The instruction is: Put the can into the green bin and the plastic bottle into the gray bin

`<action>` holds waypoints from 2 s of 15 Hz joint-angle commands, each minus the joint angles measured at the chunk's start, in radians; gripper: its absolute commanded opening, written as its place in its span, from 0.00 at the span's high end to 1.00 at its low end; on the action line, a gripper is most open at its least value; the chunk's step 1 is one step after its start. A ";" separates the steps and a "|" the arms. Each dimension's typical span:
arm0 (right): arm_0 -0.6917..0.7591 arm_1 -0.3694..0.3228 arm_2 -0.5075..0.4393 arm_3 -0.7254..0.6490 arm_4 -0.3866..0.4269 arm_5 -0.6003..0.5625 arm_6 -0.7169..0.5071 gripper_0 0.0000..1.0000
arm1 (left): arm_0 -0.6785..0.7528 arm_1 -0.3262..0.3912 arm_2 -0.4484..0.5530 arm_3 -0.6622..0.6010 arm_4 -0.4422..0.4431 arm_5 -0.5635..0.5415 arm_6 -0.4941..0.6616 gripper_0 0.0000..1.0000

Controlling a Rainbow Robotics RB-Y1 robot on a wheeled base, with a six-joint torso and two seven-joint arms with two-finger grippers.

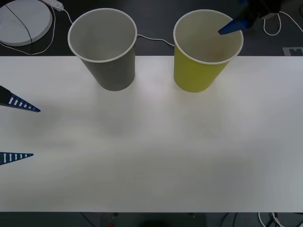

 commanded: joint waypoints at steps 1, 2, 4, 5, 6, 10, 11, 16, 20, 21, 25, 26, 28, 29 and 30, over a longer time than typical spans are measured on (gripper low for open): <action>0.143 -0.048 -0.125 -0.127 -0.069 -0.012 0.024 0.00 | 0.000 0.000 0.000 0.000 0.000 0.000 0.000 0.00; 0.192 -0.062 -0.165 -0.162 -0.100 -0.012 0.032 0.00 | 0.000 0.000 0.000 0.000 0.000 0.000 0.000 0.00; 0.320 -0.082 -0.266 -0.271 -0.134 -0.013 0.044 0.00 | 0.000 0.000 0.000 0.000 0.000 0.000 0.000 0.00; 0.378 -0.083 -0.318 -0.322 -0.139 -0.013 0.052 0.00 | 0.000 0.000 0.000 0.000 0.000 0.000 0.000 0.00; 0.439 -0.085 -0.369 -0.371 -0.143 -0.013 0.061 0.00 | 0.000 0.000 0.000 0.000 0.000 0.000 0.000 0.00; 0.675 -0.085 -0.558 -0.515 -0.226 -0.013 0.167 0.00 | 0.000 0.000 0.000 0.000 0.000 0.000 0.000 0.00; 0.717 -0.083 -0.587 -0.521 -0.255 -0.012 0.212 0.00 | 0.000 0.000 0.000 0.000 0.000 0.000 0.000 0.00; 0.964 -0.083 -0.717 -0.533 -0.409 0.050 0.482 0.00 | 0.000 0.000 0.000 0.000 0.000 0.000 0.000 0.00; 1.125 -0.083 -0.800 -0.532 -0.461 0.077 0.649 0.00 | 0.000 0.000 0.000 0.000 0.000 0.000 0.000 0.00; 1.173 -0.083 -0.826 -0.529 -0.471 0.085 0.692 0.00 | 0.000 0.000 0.000 0.000 0.000 0.000 0.000 0.00; 1.291 -0.080 -0.877 -0.499 -0.491 0.106 0.822 0.00 | 0.000 0.000 0.000 0.000 0.000 0.000 0.000 0.00; 1.320 -0.074 -0.883 -0.483 -0.504 0.108 0.854 0.00 | 0.000 0.000 0.000 0.000 0.000 0.000 0.000 0.00; 1.357 -0.059 -0.892 -0.470 -0.507 0.109 0.911 0.00 | 0.000 0.000 0.000 0.000 0.000 0.000 0.000 0.00; 1.372 -0.051 -0.898 -0.463 -0.507 0.109 0.952 0.00 | 0.000 0.000 0.000 0.000 0.000 0.000 0.000 0.00; 1.381 -0.045 -0.898 -0.450 -0.508 0.111 0.977 0.00 | 0.000 0.000 0.000 0.000 0.000 0.000 0.000 0.00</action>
